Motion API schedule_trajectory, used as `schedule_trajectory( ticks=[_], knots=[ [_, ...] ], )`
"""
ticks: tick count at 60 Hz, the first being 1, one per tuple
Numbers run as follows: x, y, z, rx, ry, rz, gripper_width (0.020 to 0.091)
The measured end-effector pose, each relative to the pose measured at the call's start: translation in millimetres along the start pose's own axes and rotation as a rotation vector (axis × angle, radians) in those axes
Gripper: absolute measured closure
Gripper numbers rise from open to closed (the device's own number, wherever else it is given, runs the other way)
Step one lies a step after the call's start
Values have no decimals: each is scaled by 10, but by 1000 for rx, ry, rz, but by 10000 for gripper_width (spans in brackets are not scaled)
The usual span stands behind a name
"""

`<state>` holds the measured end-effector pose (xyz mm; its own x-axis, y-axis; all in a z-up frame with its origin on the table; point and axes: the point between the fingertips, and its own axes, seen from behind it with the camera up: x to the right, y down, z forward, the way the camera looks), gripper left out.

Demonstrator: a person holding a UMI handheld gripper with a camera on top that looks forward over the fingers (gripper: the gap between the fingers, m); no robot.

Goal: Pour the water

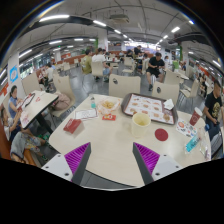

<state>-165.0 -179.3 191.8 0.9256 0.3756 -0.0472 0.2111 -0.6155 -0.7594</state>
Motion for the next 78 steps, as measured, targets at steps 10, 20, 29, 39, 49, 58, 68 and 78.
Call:
schedule_trajectory(
  ticks=[10, 20, 29, 39, 49, 58, 68, 78],
  knots=[
    [275, 11, 103, 7, 31, -4, 254],
    [870, 211, 133, 9, 100, 28, 254],
    [1681, 488, 65, 20, 198, 92, 253],
    [2730, 729, -5, 61, 314, 145, 254],
    [3641, 899, 132, 82, 380, 220, 256],
    [4306, 855, 441, 121, 422, 244, 257],
    [4684, 727, 855, 162, 411, 237, 281],
    [4748, 709, 1143, 173, 378, 205, 528]
  ],
)
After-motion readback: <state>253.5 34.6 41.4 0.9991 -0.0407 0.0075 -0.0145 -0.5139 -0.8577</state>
